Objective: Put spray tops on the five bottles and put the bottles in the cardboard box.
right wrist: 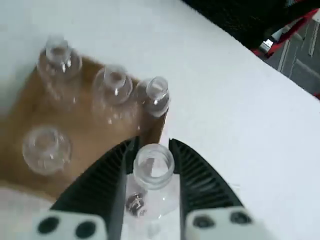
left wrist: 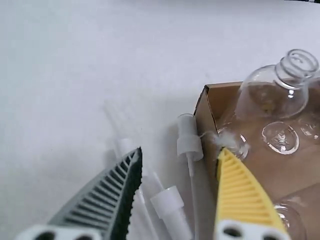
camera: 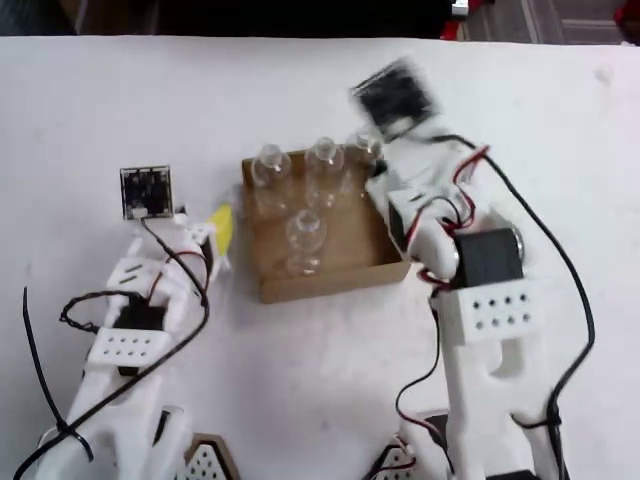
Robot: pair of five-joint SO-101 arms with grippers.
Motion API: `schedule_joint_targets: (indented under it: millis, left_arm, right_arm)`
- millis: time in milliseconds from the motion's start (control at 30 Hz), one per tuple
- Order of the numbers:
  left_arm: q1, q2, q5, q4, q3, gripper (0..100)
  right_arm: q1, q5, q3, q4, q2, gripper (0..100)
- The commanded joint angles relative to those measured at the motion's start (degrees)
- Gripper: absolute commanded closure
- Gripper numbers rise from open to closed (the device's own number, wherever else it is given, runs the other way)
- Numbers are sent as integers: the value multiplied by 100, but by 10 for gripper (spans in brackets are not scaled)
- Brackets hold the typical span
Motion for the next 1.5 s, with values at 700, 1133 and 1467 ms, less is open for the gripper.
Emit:
schedule_joint_targets:
  millis: [700, 1133, 1467]
  left_arm:
    - [66, -75, -53, -88, -176, 774]
    - [66, -75, -53, -88, -176, 774]
    - [66, -75, -53, -88, -176, 774]
  right_arm:
    - [-462, -1697, 5064, -5156, -1490, 975]
    - [-769, -941, 5574, -5710, -1490, 971]
    - [-840, -941, 5582, -5675, -1490, 851]
